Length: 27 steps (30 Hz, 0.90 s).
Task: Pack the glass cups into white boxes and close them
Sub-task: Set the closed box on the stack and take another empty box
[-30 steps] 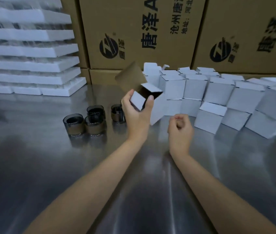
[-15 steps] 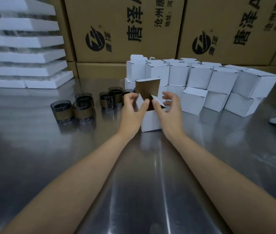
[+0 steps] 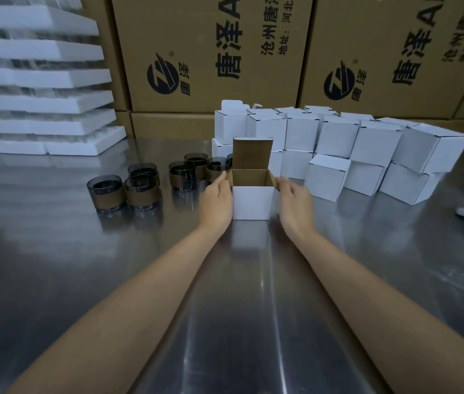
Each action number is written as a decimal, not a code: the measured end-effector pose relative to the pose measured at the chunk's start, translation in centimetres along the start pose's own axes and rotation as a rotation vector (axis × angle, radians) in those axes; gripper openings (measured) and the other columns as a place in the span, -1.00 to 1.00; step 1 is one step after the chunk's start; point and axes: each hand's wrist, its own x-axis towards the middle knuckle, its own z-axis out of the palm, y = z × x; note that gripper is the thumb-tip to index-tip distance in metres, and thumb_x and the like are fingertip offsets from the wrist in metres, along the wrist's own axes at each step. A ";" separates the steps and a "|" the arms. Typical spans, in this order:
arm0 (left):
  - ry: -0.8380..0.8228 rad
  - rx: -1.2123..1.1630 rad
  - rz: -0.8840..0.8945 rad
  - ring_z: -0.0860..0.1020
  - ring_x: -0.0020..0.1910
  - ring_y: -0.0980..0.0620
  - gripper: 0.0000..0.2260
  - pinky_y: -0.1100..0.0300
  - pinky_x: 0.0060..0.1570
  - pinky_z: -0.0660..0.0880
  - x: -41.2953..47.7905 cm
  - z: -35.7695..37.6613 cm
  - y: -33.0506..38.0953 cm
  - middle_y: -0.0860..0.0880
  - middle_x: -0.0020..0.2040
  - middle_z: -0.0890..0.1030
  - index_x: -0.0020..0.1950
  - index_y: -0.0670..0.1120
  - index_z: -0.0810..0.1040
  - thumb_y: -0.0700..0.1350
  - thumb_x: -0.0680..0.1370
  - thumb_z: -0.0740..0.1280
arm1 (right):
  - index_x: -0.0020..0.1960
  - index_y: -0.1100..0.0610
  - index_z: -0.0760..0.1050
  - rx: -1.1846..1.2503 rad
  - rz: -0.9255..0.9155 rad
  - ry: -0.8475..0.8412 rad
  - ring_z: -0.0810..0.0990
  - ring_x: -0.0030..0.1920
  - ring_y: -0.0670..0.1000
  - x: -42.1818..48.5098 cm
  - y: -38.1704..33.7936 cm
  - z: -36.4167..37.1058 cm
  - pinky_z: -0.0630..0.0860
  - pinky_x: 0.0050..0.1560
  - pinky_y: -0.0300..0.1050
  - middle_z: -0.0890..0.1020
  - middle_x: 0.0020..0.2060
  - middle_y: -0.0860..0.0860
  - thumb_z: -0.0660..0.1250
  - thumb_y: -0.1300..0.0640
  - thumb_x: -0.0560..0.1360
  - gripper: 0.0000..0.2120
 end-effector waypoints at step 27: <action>-0.191 -0.089 -0.039 0.49 -0.21 0.33 -0.73 0.23 -0.20 0.30 -0.1 -0.4 -0.1 0.30 -0.34 0.57 -0.22 0.11 0.55 -0.06 0.59 0.12 | 0.42 -0.08 0.39 0.041 -0.200 -0.153 0.39 0.11 -0.30 -0.2 -0.3 -0.1 0.31 0.03 -0.52 0.36 0.26 -0.08 0.29 0.07 0.52 -0.54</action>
